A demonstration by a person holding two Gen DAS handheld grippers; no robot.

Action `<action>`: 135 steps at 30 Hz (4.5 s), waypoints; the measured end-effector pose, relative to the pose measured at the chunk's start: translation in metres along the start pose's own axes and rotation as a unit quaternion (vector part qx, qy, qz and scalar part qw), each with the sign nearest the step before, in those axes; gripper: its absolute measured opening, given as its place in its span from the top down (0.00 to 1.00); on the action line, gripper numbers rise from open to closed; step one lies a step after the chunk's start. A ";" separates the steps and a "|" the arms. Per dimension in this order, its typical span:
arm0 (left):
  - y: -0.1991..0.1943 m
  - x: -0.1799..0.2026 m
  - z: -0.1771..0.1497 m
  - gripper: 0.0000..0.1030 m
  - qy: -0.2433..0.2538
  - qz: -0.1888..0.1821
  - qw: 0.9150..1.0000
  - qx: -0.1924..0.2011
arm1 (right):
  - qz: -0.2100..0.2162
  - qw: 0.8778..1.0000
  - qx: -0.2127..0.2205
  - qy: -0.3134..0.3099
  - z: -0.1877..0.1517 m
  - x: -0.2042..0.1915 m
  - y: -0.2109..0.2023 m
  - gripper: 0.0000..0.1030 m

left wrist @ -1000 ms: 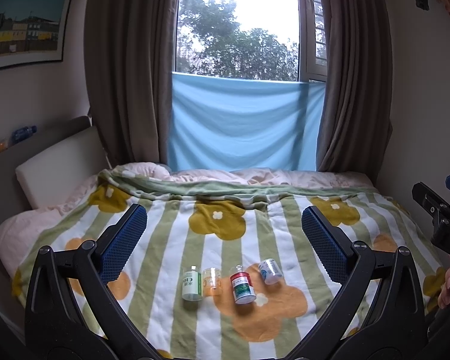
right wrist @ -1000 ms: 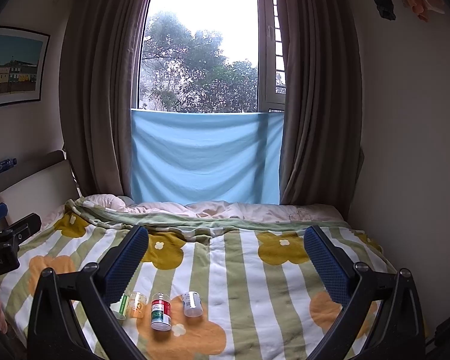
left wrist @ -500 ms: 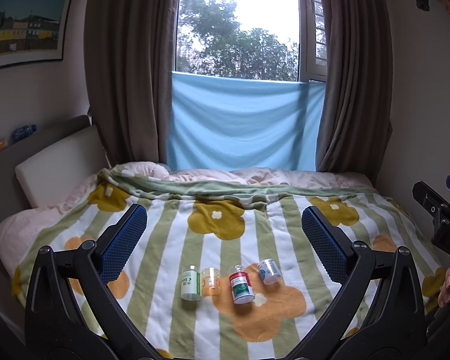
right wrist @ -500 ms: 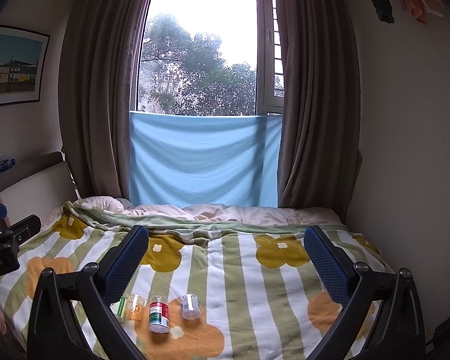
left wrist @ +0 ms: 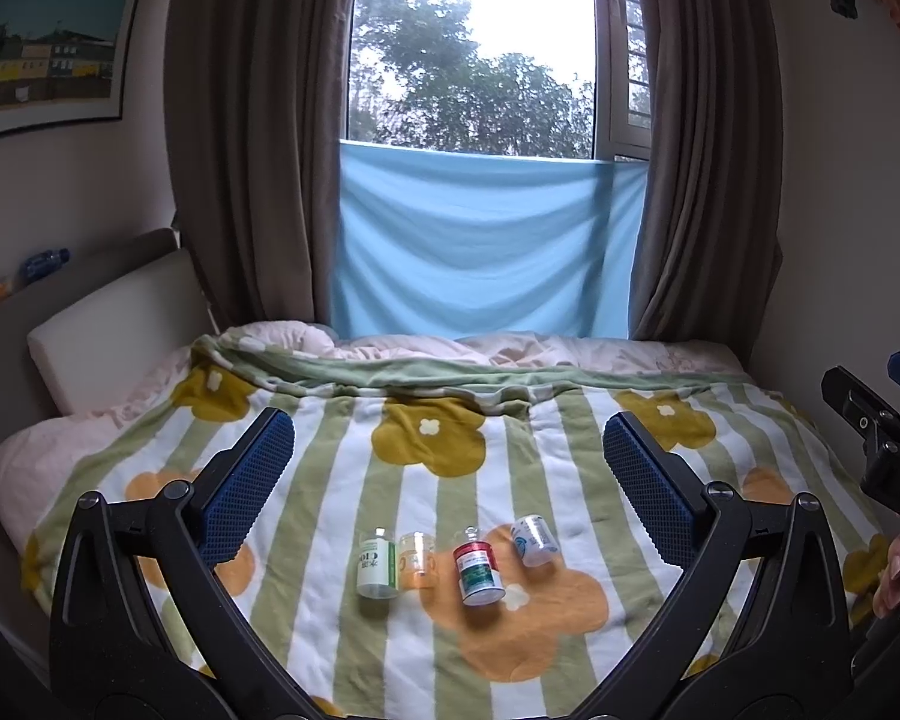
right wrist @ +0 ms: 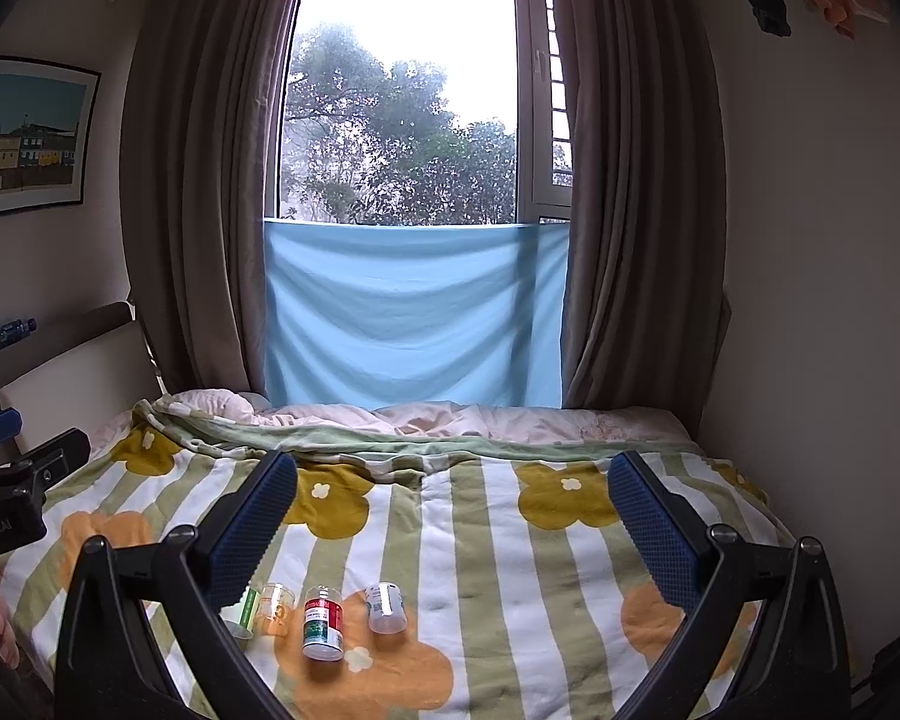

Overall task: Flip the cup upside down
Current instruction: 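Move the right gripper to the white bottle lying on its side and grasp it, then lift the white bottle with the right gripper and carry it toward the left gripper, then grasp the white bottle with the left gripper while the right gripper releases it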

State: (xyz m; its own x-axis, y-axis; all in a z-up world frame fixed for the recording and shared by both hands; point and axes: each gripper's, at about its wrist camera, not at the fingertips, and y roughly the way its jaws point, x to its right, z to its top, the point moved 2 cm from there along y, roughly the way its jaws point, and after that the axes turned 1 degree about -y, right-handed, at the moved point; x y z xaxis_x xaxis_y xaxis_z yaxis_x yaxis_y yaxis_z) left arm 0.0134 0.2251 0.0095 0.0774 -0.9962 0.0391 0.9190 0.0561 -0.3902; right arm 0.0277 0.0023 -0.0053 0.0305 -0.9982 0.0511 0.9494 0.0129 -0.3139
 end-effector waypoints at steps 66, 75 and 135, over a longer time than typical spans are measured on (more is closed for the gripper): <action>0.238 -0.029 -0.351 0.00 -0.053 0.029 0.890 -0.452 | 0.160 0.809 -0.564 -0.040 -0.307 -0.090 0.472 0.46; 0.229 -0.034 -0.340 0.00 -0.046 0.021 0.894 -0.446 | 0.181 0.821 -0.540 0.042 -0.272 -0.047 0.408 0.46; 0.285 0.053 -0.369 0.02 0.045 -0.124 0.782 -0.610 | 0.138 0.786 -0.568 0.203 -0.353 0.029 0.182 0.00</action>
State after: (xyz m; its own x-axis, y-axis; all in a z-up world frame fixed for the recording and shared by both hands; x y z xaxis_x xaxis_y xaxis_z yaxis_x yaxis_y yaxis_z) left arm 0.1364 0.1637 -0.4391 -0.1217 -0.9702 0.2094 -0.1546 -0.1899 -0.9696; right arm 0.0913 -0.0444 -0.3956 -0.1350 -0.9061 -0.4010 0.0252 0.4014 -0.9155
